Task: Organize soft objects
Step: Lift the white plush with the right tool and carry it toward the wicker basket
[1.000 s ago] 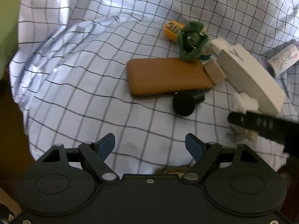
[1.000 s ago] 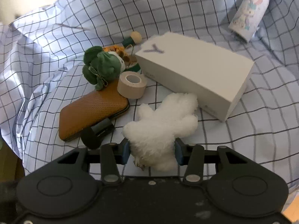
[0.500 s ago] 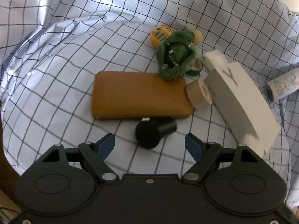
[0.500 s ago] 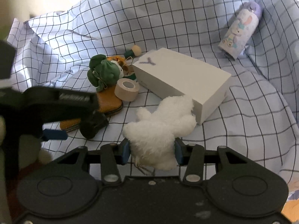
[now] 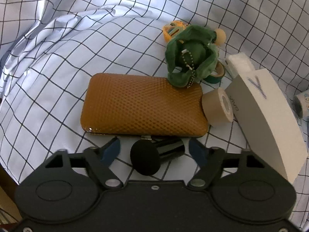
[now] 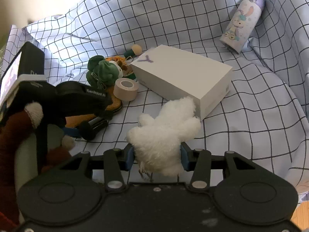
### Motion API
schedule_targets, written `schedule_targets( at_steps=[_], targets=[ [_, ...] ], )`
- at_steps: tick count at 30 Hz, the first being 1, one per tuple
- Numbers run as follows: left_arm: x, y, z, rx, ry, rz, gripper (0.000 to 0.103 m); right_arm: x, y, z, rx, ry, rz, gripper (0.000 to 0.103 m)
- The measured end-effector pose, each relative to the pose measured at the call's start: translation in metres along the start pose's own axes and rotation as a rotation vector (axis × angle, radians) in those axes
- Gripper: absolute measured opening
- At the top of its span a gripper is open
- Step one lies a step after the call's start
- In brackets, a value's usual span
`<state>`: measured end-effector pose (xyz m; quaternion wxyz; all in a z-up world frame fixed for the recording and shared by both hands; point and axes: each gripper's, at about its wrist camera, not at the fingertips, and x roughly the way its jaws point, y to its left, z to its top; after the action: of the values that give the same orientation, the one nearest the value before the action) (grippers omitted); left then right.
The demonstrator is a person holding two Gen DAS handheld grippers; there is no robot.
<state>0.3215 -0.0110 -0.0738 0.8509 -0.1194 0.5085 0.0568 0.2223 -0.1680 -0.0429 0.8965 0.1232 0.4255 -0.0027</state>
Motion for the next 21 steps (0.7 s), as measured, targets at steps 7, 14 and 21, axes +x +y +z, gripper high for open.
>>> schedule_targets(
  at_steps=[7, 14, 21],
  targets=[
    [-0.010, -0.001, -0.008, 0.064, -0.012, -0.036, 0.054, -0.004, 0.003, -0.001, -0.002, -0.006, -0.023, 0.046],
    [-0.047, 0.007, -0.031, 0.115, -0.038, -0.093, 0.054, -0.029, 0.002, -0.005, 0.019, -0.039, -0.040, 0.046],
    [-0.096, 0.026, -0.068, 0.156, -0.091, -0.133, 0.054, -0.073, 0.002, -0.021, 0.031, -0.091, -0.027, 0.046]
  ],
)
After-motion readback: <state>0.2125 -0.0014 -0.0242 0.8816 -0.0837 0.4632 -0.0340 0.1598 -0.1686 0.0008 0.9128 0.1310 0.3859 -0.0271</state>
